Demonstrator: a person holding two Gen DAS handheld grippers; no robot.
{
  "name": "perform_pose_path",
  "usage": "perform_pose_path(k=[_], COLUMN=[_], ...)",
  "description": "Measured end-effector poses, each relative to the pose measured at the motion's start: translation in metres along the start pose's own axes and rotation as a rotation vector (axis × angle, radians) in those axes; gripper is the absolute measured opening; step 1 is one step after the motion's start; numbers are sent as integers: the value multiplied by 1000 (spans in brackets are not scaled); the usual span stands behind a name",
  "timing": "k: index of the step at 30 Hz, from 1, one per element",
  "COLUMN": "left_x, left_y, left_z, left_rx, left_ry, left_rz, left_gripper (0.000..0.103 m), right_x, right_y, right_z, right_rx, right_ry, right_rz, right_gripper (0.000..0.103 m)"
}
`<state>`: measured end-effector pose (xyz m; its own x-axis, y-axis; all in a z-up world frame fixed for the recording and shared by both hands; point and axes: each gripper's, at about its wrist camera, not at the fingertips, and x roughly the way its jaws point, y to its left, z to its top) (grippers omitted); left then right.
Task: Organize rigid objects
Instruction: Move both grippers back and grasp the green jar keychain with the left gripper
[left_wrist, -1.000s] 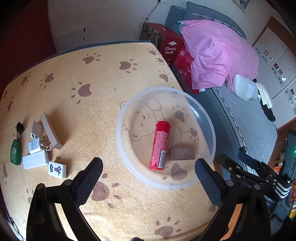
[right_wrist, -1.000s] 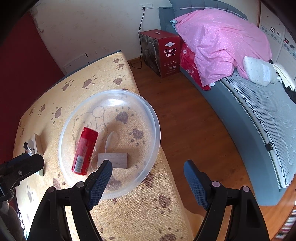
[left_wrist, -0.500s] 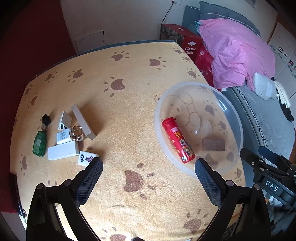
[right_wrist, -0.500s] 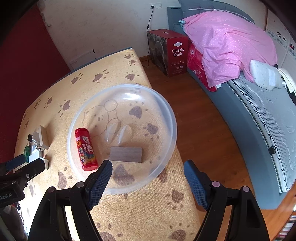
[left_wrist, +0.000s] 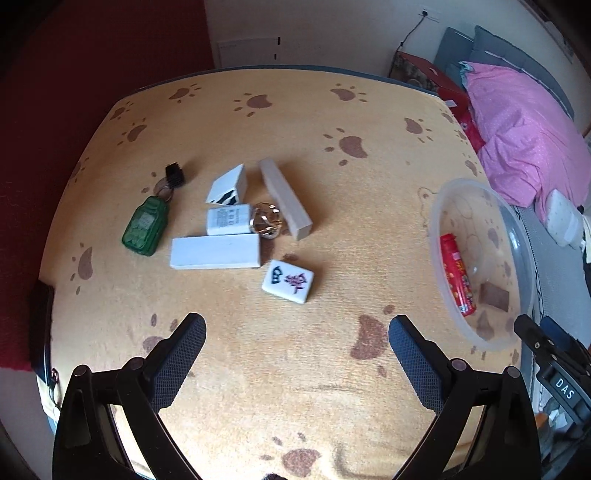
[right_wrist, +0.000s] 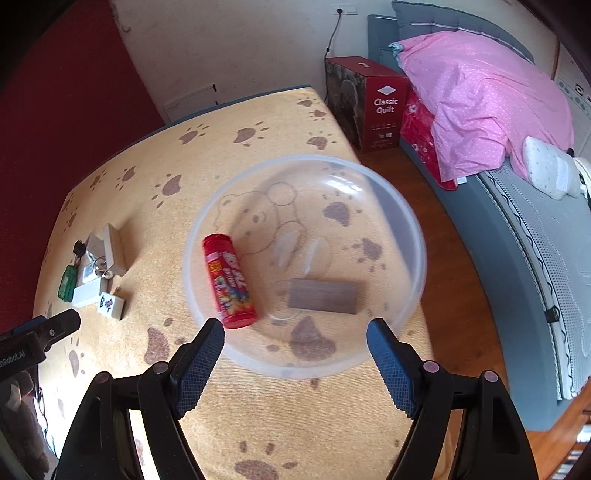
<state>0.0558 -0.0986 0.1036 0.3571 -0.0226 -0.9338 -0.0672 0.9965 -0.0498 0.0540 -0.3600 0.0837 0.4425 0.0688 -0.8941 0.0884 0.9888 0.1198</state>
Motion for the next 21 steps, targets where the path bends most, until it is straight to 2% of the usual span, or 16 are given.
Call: perform_pose_path(k=[12, 21], left_x=[14, 37], left_y=[94, 138], left_z=[-2, 13], left_rx=[-124, -122], left_ry=[46, 66], left_rz=[50, 90], left_gripper=[99, 98], right_x=[8, 16], right_y=[69, 109], right_z=[-5, -15], right_rx=[-110, -181], right_ry=[43, 95], right_rz=[44, 62], right_gripper=[83, 83])
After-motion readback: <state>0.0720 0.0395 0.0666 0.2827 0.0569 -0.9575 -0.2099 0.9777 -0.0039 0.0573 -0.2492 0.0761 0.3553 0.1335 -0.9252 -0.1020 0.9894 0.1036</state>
